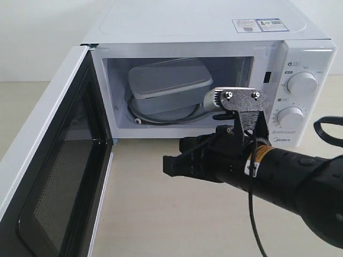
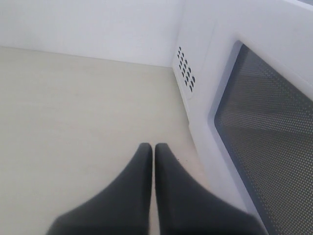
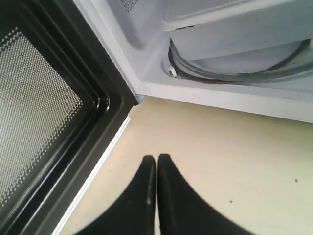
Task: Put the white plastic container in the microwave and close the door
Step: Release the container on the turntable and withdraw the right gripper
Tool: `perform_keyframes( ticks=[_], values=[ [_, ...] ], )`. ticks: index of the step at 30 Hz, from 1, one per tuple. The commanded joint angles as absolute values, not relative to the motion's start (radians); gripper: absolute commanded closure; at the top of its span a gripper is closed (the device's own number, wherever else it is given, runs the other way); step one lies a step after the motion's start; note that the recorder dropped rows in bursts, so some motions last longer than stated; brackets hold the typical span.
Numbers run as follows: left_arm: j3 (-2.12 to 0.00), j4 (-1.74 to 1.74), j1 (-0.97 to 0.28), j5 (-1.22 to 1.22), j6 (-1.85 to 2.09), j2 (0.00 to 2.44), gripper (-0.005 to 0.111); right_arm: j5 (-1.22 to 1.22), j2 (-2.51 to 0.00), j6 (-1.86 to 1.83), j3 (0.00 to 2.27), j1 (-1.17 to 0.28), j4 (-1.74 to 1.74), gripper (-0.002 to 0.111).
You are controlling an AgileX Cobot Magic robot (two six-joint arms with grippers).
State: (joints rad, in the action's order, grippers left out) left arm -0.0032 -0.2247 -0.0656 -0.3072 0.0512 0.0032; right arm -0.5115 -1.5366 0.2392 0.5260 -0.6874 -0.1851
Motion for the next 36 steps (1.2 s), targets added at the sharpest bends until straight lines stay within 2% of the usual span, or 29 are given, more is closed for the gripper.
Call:
perform_keyframes(
  ticks=[1, 29, 36],
  values=[
    [0.000, -0.224, -0.071, -0.306, 0.052, 0.000, 0.102, -0.489, -1.503, 0.196, 0.501, -0.689, -0.168, 0.108],
    [0.000, -0.224, -0.070, -0.304, 0.052, 0.000, 0.102, -0.489, -1.499, 0.168, 0.501, -0.689, -0.172, 0.108],
    [0.000, -0.224, -0.070, -0.307, 0.052, 0.000, 0.102, -0.375, -1.393, -0.042, 0.501, -0.662, -0.178, 0.108]
  ],
)
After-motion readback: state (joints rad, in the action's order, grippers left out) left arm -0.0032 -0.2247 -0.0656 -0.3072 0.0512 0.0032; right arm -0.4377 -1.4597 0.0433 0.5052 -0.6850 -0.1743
